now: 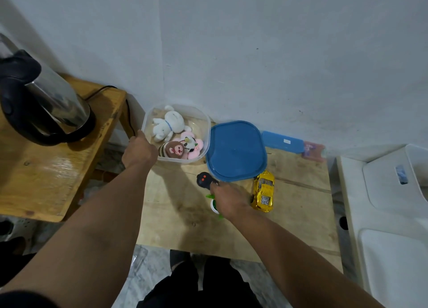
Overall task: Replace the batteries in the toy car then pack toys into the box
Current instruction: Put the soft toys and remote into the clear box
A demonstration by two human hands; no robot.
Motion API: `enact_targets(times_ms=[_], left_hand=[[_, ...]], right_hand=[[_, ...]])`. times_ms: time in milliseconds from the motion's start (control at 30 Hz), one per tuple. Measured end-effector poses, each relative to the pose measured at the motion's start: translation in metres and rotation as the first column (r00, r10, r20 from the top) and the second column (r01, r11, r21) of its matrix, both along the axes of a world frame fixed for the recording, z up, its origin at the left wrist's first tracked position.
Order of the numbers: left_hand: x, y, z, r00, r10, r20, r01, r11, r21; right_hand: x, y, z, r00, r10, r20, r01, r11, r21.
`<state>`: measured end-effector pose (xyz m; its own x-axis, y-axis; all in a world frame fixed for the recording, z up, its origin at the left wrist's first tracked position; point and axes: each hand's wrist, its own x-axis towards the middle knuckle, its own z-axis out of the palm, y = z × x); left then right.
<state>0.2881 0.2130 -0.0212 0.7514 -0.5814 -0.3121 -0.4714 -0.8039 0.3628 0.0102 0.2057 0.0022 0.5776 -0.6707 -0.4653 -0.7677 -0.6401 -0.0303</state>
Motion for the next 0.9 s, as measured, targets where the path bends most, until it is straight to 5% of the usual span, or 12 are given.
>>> enact_targets(times_ms=[333, 667, 900], left_hand=[[0.001, 0.002, 0.005, 1.000, 0.004, -0.008, -0.004, 1.000, -0.006], [0.007, 0.004, 0.014, 0.998, 0.055, -0.023, -0.058, 0.993, -0.101], [0.026, -0.002, 0.011, 0.999, 0.008, -0.041, -0.013, 0.993, -0.120]], right_hand=[[0.003, 0.014, -0.007, 0.987, -0.016, -0.159, 0.028, 0.997, 0.078], [0.014, -0.004, 0.006, 0.993, -0.007, -0.118, 0.020, 0.994, 0.105], [0.084, -0.097, 0.060, 0.983, -0.037, 0.181, 0.019, 0.995, 0.098]])
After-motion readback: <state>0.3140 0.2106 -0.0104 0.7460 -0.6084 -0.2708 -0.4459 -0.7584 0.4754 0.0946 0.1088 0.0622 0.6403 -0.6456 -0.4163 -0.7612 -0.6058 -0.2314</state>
